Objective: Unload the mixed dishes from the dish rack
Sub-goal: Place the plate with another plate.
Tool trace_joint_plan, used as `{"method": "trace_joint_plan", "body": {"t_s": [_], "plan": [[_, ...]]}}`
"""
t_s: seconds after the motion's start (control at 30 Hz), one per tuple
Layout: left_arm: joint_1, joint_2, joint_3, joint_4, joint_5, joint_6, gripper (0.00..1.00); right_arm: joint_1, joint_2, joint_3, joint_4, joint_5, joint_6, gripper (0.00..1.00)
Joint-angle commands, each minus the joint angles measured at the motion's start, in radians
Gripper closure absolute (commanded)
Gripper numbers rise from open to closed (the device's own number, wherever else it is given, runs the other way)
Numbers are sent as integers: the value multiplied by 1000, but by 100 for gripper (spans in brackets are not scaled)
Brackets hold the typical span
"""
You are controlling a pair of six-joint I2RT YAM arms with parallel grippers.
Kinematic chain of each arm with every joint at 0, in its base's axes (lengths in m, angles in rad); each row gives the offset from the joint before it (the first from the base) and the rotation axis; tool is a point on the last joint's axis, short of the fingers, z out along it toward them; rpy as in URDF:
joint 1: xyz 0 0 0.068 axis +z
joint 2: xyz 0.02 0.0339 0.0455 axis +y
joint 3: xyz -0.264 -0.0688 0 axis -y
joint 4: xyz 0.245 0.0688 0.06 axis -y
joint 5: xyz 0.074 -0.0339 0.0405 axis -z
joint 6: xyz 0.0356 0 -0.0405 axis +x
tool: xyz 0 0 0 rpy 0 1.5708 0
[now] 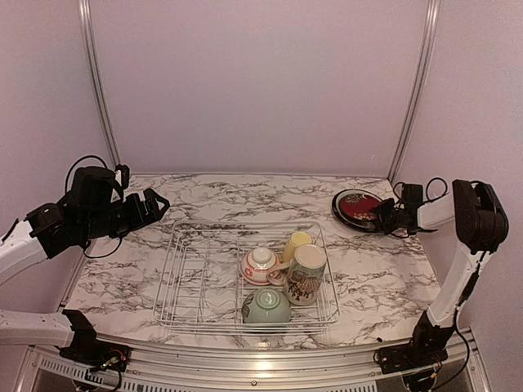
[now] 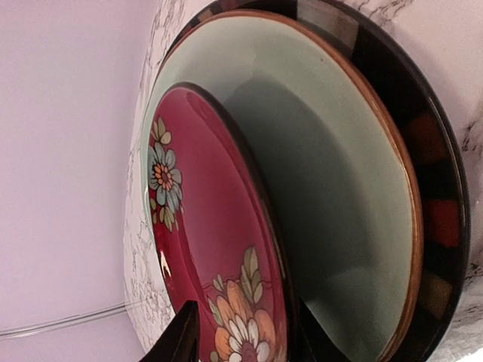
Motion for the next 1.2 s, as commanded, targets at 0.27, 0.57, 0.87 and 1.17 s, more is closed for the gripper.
{"method": "trace_joint_plan", "body": {"t_s": [0.27,0.57,0.87,1.17], "plan": [[-4,-26,-1,-20,-13,9,1,0,-48,6,-54,-1,-74,51],[-4,-23,5,-25,-11,9,1,0,-117,6,-149,43,-159,22],[-4,-8,11,-19,2,11,1,0,-155,29,-206,8,-254,16],[-4,-17,-9,-13,6,7,1,0,-154,17,-249,-20,-331,13]]}}
